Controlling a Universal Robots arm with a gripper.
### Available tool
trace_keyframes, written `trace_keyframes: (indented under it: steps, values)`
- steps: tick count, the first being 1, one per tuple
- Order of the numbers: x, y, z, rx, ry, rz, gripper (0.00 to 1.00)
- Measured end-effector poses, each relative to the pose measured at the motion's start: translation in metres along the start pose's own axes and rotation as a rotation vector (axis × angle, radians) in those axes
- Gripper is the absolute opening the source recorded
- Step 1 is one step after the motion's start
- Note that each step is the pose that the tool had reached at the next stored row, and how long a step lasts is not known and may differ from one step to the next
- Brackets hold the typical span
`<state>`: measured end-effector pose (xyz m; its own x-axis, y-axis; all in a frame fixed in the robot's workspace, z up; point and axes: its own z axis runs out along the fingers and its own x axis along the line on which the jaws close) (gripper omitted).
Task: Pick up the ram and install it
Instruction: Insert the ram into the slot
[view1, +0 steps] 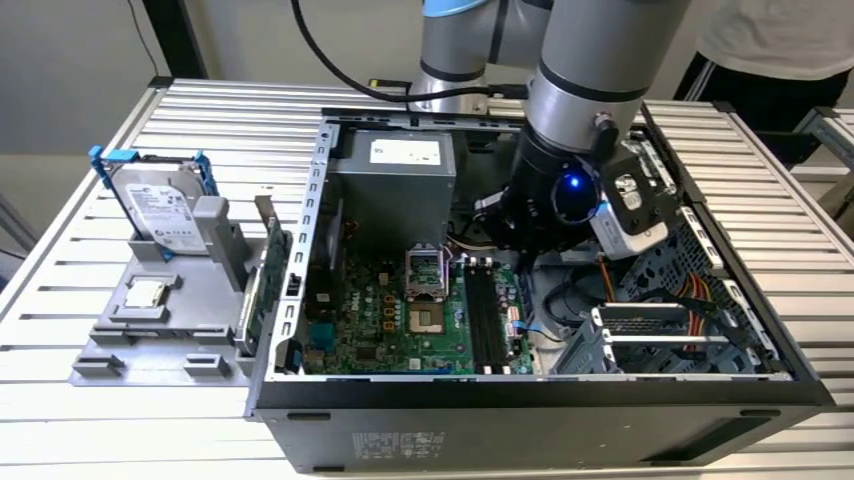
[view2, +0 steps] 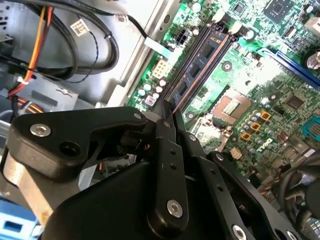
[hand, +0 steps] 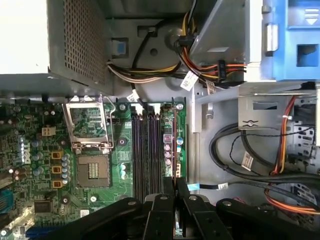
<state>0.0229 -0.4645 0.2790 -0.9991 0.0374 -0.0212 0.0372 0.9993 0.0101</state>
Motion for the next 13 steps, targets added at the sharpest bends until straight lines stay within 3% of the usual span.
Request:
trace_keyframes:
  steps: [7, 13]
  values:
    - [0.0002, -0.0006, 0.0016, -0.0001, -0.0002, 0.0, 0.0]
    - [0.0004, -0.0042, 0.0113, 0.0002, -0.0002, 0.0, 0.0]
